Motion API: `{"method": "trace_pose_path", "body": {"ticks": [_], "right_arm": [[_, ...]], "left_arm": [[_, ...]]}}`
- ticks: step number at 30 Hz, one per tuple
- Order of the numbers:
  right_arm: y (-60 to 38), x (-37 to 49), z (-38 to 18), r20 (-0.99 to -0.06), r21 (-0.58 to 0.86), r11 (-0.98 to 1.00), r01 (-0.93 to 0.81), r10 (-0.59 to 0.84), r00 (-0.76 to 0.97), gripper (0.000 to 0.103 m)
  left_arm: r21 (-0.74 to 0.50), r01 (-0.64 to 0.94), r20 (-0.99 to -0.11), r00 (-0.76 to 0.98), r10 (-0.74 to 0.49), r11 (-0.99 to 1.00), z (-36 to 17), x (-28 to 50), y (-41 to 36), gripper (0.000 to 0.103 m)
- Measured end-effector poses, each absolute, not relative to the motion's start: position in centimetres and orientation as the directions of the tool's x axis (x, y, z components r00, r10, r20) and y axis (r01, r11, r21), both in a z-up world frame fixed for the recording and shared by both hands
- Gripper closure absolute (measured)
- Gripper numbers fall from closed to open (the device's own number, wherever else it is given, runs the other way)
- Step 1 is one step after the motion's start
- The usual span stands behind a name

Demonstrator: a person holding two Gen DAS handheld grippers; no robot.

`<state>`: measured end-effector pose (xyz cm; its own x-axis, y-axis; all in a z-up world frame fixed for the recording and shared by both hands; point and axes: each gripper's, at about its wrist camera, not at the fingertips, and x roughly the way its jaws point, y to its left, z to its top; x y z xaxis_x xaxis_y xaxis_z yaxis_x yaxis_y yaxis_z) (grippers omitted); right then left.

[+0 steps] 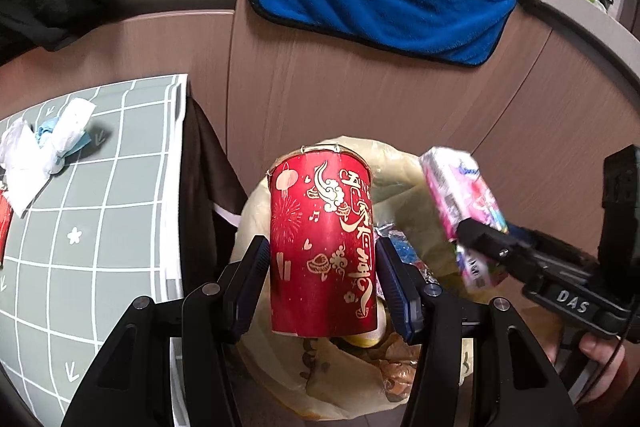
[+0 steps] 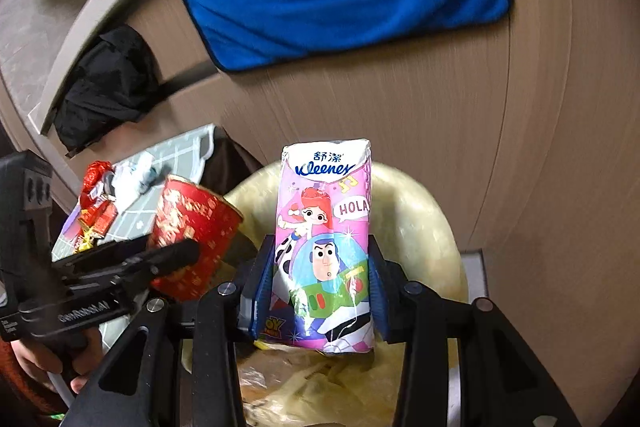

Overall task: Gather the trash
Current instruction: 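Lift and carry the red cup and Kleenex pack over the trash bin, then open both grippers to drop the cup and tissue pack into the bin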

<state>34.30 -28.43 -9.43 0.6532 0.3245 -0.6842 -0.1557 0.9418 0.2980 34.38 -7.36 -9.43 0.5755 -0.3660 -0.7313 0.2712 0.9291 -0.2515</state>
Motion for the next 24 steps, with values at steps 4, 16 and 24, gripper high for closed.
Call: {"method": "trace_pose_path", "body": {"ticks": [4, 16, 24], "right_arm": [[-28.9, 34.5, -10.9, -0.703, 0.32, 0.938, -0.133, 0.329, 0.63, 0.064], [-29.1, 34.9, -12.3, -0.725, 0.327, 0.937, -0.119, 0.33, 0.605, 0.062], [-28.9, 35.1, -12.3, -0.73, 0.325, 0.939, -0.11, 0.323, 0.602, 0.052]], "left_arm": [[-0.242, 0.276, -0.737, 0.571, -0.362, 0.93, -9.7, 34.6, -7.6, 0.048], [-0.263, 0.288, -0.751, 0.538, -0.383, 0.921, -10.2, 35.1, -7.8, 0.047], [-0.308, 0.308, -0.749, 0.505, -0.429, 0.9, -10.0, 35.2, -7.5, 0.046]]}}
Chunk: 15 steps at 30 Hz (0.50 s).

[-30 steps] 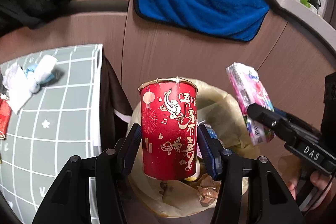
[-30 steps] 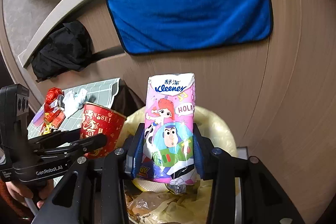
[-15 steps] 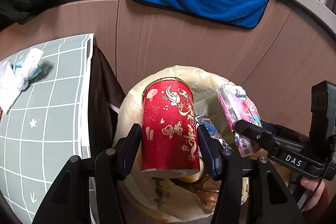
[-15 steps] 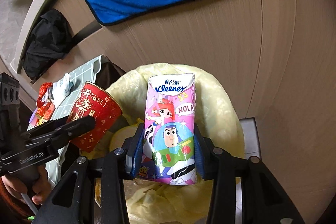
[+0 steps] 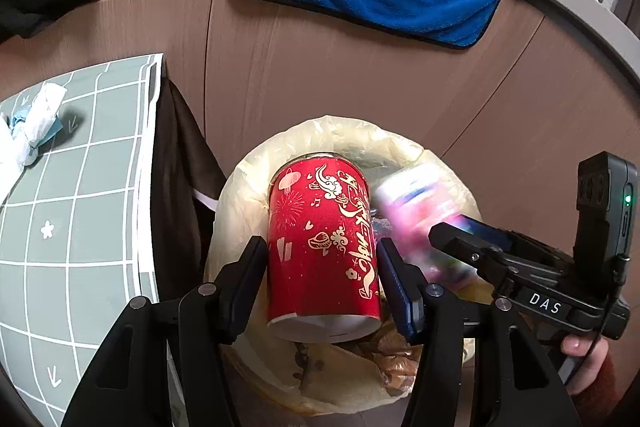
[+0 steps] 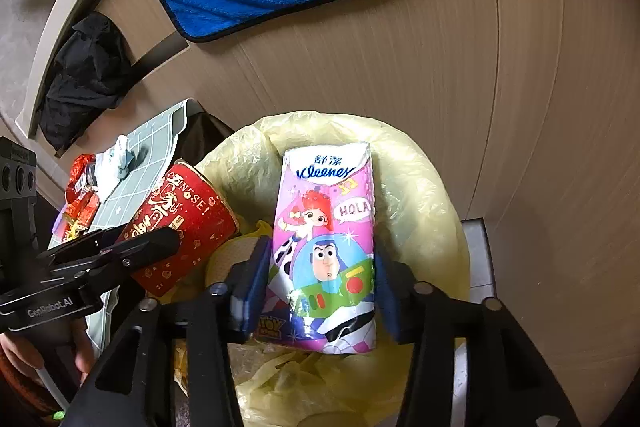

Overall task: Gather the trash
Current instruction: 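Open both grippers to drop the cup and tissue pack into the bin, then grasp the yellow snack wrapper with the left gripper while the right grasps white tissues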

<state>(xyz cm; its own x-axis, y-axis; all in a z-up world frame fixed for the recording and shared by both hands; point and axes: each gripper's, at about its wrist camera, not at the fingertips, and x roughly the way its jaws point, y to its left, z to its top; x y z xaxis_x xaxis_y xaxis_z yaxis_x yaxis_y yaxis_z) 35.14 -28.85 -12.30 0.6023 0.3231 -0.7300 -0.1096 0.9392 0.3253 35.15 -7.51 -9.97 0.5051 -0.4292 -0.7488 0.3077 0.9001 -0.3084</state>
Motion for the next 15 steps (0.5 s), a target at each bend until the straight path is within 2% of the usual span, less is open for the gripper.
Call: {"method": "trace_pose_path", "body": {"ticks": [4, 10, 15], "right_arm": [[-29.2, 34.8, -11.7, -0.696, 0.354, 0.928, -0.112, 0.342, 0.632, 0.042], [-29.6, 33.9, -10.4, -0.674, 0.363, 0.927, -0.098, 0.334, 0.659, 0.041], [-29.0, 32.7, -9.0, -0.669, 0.322, 0.941, -0.101, 0.302, 0.679, 0.041]], "left_arm": [[-0.341, 0.316, -0.734, 0.5, -0.461, 0.885, -9.3, 34.8, -7.2, 0.045], [-0.356, 0.303, -0.706, 0.533, -0.466, 0.884, -8.1, 34.0, -6.1, 0.043], [-0.302, 0.259, -0.709, 0.583, -0.398, 0.917, -7.2, 33.0, -4.0, 0.042]]}}
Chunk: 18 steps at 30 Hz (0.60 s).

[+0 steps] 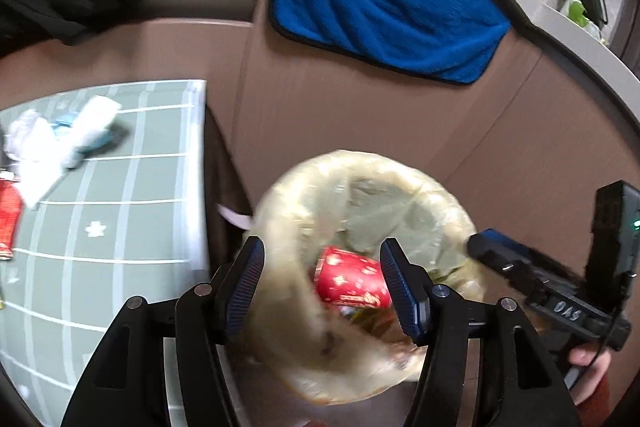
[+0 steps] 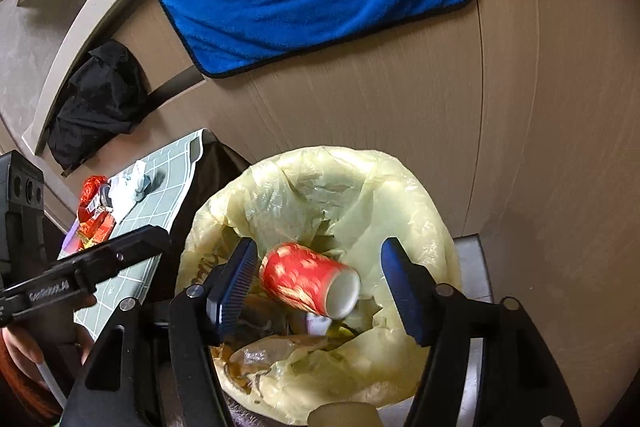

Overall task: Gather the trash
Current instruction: 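Grasp the yellow snack wrapper with the left gripper while the right grasps white tissues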

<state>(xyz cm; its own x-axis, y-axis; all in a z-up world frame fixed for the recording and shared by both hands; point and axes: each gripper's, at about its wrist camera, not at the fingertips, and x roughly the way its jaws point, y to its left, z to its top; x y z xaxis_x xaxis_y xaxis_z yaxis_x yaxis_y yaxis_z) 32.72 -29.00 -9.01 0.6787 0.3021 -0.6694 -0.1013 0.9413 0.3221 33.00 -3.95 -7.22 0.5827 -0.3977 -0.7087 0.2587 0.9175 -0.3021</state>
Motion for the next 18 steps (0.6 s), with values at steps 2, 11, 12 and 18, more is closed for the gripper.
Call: {"method": "trace_pose_path", "body": {"ticks": [2, 11, 12, 18], "right_arm": [[-28.6, 32.4, -8.5, -0.666, 0.315, 0.943, -0.106, 0.299, 0.684, 0.041], [-23.7, 31.1, -5.0, -0.613, 0.335, 0.921, -0.198, 0.373, 0.697, 0.041], [-22.4, 31.0, -4.5, -0.602, 0.34, 0.913, -0.224, 0.395, 0.694, 0.041], [-15.2, 30.8, -2.9, -0.57, 0.327, 0.881, -0.341, 0.472, 0.672, 0.041]], "left_arm": [[-0.27, 0.246, -0.716, 0.595, -0.365, 0.931, -6.7, 32.5, -2.7, 0.042], [-0.183, 0.037, -0.701, 0.696, -0.156, 0.983, -5.2, 29.3, 8.5, 0.042], [-0.192, -0.016, -0.706, 0.697, -0.127, 0.981, -5.2, 28.8, 10.9, 0.043], [-0.262, -0.219, -0.722, 0.691, -0.04, 0.94, -6.1, 26.7, 21.8, 0.043]]}}
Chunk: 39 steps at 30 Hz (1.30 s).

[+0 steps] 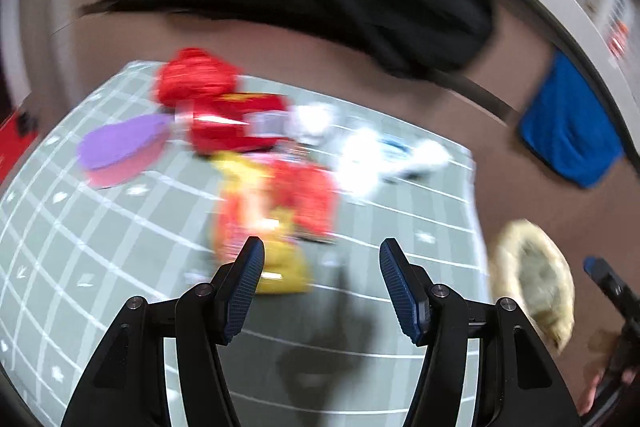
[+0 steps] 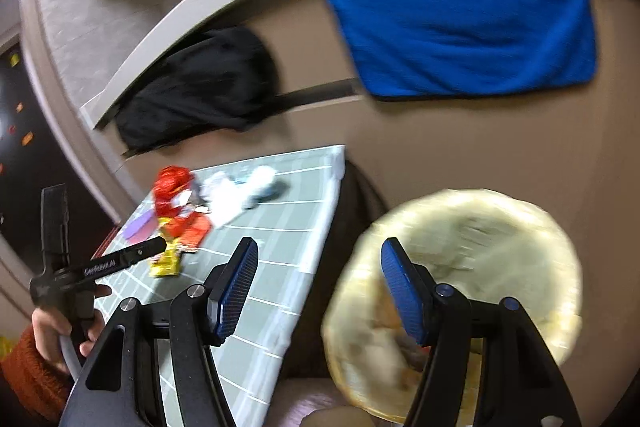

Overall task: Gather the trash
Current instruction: 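Grasp the yellow snack wrapper with the left gripper while the right grasps white tissues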

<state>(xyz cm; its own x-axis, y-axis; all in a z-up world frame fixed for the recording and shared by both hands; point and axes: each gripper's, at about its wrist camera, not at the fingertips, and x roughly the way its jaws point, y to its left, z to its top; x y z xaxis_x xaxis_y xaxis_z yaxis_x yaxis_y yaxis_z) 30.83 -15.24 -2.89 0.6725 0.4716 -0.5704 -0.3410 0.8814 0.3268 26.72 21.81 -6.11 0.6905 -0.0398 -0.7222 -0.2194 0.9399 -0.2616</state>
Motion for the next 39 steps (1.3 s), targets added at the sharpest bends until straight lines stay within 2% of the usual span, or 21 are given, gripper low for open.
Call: {"method": "trace_pose_path", "body": {"ticks": [3, 8, 13, 15, 16, 22, 30, 39], "right_arm": [[-11.6, 30.8, -3.3, -0.57, 0.336, 0.859, -0.387, 0.512, 0.643, 0.042], [-6.9, 30.9, -4.3, -0.59, 0.351, 0.828, -0.438, 0.558, 0.583, 0.047], [-5.1, 30.8, -4.9, -0.621, 0.312, 0.836, -0.451, 0.539, 0.569, 0.047], [-5.1, 31.1, -5.2, -0.633, 0.311, 0.841, -0.443, 0.531, 0.564, 0.047], [-5.1, 31.3, -5.4, -0.636, 0.311, 0.843, -0.44, 0.528, 0.562, 0.047], [-4.2, 32.4, -5.8, -0.661, 0.292, 0.843, -0.451, 0.519, 0.542, 0.047], [-0.1, 37.4, -5.0, -0.673, 0.145, 0.835, -0.53, 0.476, 0.567, 0.047], [7.8, 47.1, -7.3, -0.74, 0.029, 0.794, -0.608, 0.425, 0.52, 0.049]], "left_arm": [[-0.28, -0.26, -0.73, 0.682, -0.029, 0.924, -7.2, 26.8, 25.7, 0.044], [-0.381, -0.211, -0.756, 0.632, -0.172, 0.9, -9.8, 29.4, 28.6, 0.053], [-0.367, -0.185, -0.771, 0.608, -0.187, 0.911, -11.1, 32.0, 28.4, 0.056], [-0.38, -0.152, -0.769, 0.601, -0.22, 0.913, -11.2, 32.6, 27.8, 0.073], [-0.381, -0.142, -0.771, 0.594, -0.229, 0.913, -11.2, 32.8, 27.5, 0.087], [-0.315, -0.1, -0.768, 0.611, -0.191, 0.944, -9.8, 28.9, 26.9, 0.091], [-0.232, -0.206, -0.732, 0.681, -0.031, 0.951, -7.8, 23.0, 30.7, 0.091], [-0.293, -0.187, -0.729, 0.678, -0.093, 0.937, -8.0, 22.5, 33.0, 0.091]]}}
